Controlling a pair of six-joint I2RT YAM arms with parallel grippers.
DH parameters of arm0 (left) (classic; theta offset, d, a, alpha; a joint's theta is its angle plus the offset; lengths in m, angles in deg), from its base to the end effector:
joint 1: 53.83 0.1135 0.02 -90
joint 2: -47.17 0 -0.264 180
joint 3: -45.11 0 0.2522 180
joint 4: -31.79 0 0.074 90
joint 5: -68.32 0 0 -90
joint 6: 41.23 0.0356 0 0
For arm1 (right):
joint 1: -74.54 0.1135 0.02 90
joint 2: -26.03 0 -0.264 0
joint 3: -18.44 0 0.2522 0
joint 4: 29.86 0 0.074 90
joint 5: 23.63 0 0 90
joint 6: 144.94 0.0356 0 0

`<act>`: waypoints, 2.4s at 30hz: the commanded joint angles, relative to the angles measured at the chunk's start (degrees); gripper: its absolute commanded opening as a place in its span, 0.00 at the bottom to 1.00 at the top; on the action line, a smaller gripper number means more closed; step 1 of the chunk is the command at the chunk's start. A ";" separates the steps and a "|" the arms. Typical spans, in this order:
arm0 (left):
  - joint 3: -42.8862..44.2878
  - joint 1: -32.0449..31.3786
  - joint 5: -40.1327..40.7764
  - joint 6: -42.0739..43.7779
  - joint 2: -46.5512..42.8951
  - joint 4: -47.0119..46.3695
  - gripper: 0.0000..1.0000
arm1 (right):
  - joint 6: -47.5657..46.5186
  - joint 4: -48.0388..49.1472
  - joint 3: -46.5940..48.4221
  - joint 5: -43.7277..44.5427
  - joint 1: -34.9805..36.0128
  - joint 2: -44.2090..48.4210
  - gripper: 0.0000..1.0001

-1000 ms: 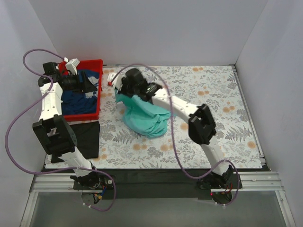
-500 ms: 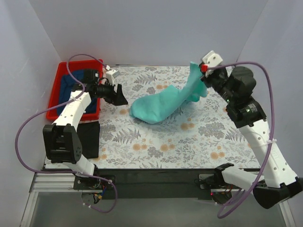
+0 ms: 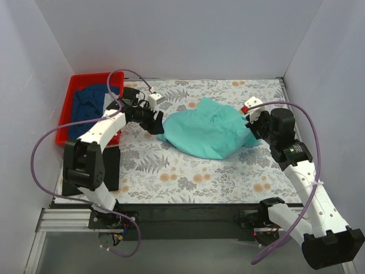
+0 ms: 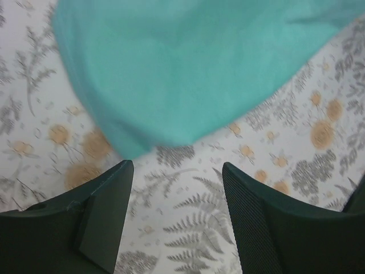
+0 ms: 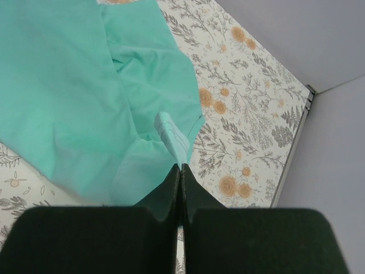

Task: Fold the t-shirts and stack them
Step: Flatten the tshirt out

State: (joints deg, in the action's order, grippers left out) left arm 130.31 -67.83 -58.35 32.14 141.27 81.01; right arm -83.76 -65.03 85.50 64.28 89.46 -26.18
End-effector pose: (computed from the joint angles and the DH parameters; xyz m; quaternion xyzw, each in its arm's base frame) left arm 0.3269 -0.1034 0.2507 0.0654 0.9145 -0.3606 0.1715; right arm 0.1975 0.0540 0.3487 -0.3153 0.7577 -0.0543 0.5688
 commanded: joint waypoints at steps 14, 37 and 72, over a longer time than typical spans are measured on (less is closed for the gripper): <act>38.59 -3.66 1.16 -6.75 37.10 -0.57 0.64 | -1.24 -1.44 -2.85 -0.46 -4.37 -0.09 0.01; -4.40 -1.73 -3.07 43.00 -10.74 7.84 0.14 | -24.84 -18.19 6.66 -26.28 -26.08 -4.87 0.01; -11.14 -9.90 7.04 19.43 1.78 14.81 0.29 | -37.28 -25.09 -11.02 -25.60 -25.73 -2.02 0.01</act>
State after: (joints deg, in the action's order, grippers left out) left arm 120.08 -75.88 -53.06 52.12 143.55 96.12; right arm -119.63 -89.82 73.35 38.88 63.69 -27.62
